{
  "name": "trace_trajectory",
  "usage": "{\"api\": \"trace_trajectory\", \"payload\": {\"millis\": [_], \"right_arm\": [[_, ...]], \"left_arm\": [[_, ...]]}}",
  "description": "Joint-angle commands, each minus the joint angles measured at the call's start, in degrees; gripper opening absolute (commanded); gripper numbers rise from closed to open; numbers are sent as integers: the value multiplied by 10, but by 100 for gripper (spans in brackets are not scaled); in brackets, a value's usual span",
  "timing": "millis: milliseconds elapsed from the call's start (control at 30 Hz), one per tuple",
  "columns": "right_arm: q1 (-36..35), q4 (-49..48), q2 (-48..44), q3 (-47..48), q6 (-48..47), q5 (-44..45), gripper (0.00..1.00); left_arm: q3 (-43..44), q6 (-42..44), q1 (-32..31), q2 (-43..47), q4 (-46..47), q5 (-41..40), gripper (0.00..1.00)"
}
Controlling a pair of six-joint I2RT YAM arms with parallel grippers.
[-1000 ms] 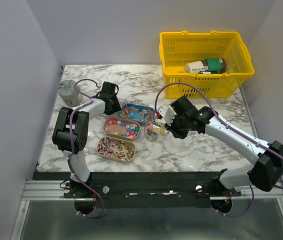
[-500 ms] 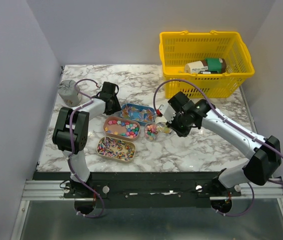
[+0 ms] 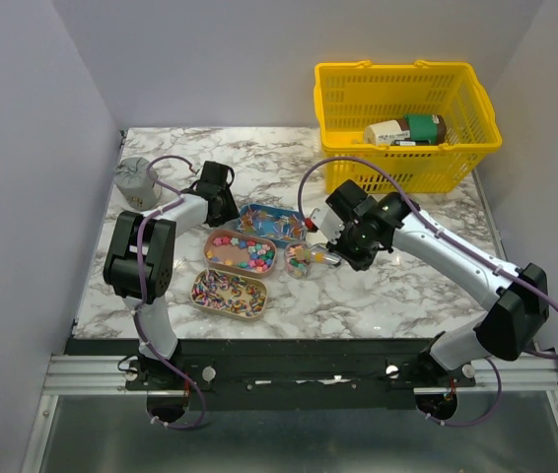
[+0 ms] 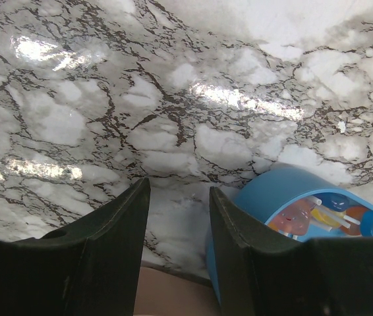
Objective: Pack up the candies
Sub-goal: Place the fake candies in the packing bottle.
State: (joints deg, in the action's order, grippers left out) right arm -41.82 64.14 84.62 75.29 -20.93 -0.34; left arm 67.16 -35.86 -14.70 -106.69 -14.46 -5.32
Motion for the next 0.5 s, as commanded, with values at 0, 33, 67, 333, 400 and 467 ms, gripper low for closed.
{"api": "trace_trajectory", "payload": {"millis": [0,33,67,333,400,467], "right_arm": [[-8,28,11,20,9,18,1],[-9,29,12,20,9,23,1],[-11,31,15,20,10,21,1],[-15,41,14,26,12,40,1],[-14,42,11,29,13,45,1],[-14,44,9,33,14,48,1]], "left_arm": [[-2,-5,-4,11,-14,5,52],[-2,-5,-4,11,-14,5,52],[-2,-5,-4,10,-14,5,52],[-2,-6,-4,11,-16,4,52],[-2,-7,-4,11,-16,3,52],[-2,-7,-4,11,-18,3,52]]}}
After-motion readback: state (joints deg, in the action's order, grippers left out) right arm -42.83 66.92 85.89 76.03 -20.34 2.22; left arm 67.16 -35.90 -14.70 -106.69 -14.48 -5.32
